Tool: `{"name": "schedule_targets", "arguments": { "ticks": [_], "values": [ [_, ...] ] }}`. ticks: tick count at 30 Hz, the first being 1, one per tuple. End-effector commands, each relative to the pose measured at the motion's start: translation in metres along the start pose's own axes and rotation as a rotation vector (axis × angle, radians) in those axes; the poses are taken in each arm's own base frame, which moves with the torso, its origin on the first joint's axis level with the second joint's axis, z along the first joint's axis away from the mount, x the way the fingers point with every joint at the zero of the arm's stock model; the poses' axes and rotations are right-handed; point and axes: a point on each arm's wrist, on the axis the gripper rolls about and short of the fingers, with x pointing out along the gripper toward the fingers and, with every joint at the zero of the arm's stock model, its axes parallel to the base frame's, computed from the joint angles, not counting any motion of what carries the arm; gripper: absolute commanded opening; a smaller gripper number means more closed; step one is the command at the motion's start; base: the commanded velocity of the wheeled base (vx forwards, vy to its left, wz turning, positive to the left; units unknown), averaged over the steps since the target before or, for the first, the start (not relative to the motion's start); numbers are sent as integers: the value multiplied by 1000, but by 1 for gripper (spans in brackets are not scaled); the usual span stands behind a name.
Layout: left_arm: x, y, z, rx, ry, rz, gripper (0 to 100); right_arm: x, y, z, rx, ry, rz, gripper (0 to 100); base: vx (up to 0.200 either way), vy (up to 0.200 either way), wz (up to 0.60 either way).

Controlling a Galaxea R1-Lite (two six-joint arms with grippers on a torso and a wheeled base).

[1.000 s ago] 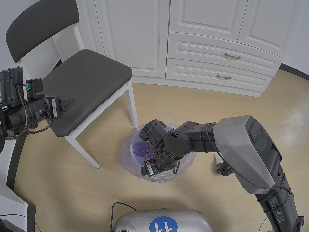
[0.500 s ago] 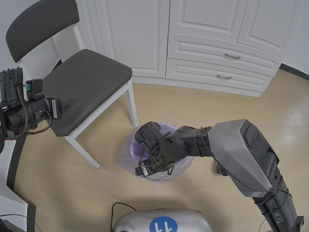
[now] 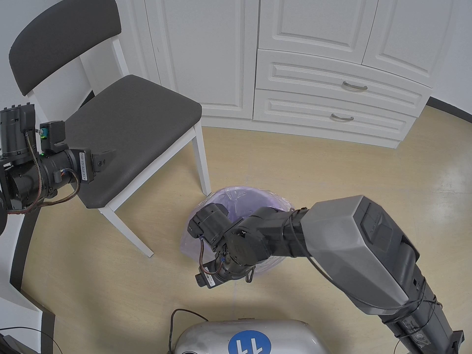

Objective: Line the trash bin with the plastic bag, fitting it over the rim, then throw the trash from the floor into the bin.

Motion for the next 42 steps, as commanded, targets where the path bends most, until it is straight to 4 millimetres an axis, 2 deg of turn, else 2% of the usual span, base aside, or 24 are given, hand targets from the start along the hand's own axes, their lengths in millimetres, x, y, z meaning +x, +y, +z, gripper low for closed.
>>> {"name": "schedule_targets", "arguments": {
  "ticks": [1, 5, 6, 7, 8, 11, 12, 15, 21, 25, 33, 42],
  "values": [
    [1, 0, -1, 0, 4, 0, 100, 16, 7, -10, -19, 33, -8, 100, 0, 0, 0],
    [1, 0, 0, -2, 2, 2, 100, 9, 5, -5, -11, 8, -6, 100, 0, 0, 0],
    [1, 1, 0, -1, 2, 5, 100, -2, 2, 2, -2, -25, -2, 100, 0, 0, 0],
    [1, 1, 0, -1, 2, 5, 100, -2, 2, 2, -2, -25, -2, 100, 0, 0, 0],
    [1, 1, 0, -1, 2, 6, 100, -13, -2, 10, 12, -61, 4, 100, 0, 0, 0],
    [1, 1, 0, -1, 2, 6, 100, -13, -2, 10, 12, -61, 4, 100, 0, 0, 0],
    [1, 1, -1, -1, 4, 5, 100, -18, -20, 24, 46, -145, -16, 100, 0, 0, 0],
    [1, 1, -1, -1, 4, 5, 100, -8, -34, 30, 82, -190, -35, 100, 0, 0, 0],
    [1, 1, -1, -1, 4, 5, 100, 18, -51, 28, 118, -197, -57, 100, 0, 0, 0],
    [1, 1, -1, -1, 4, 5, 100, 23, -58, 28, 123, -198, -65, 100, 0, 0, 0],
    [1, 1, -1, -1, 5, 3, 100, 10, -47, 21, 100, -117, -60, 100, 0, 0, 0],
    [1, 1, -1, -1, 4, 5, 100, 6, -11, 10, 34, -86, -28, 100, 0, 0, 0]
  ]
}}
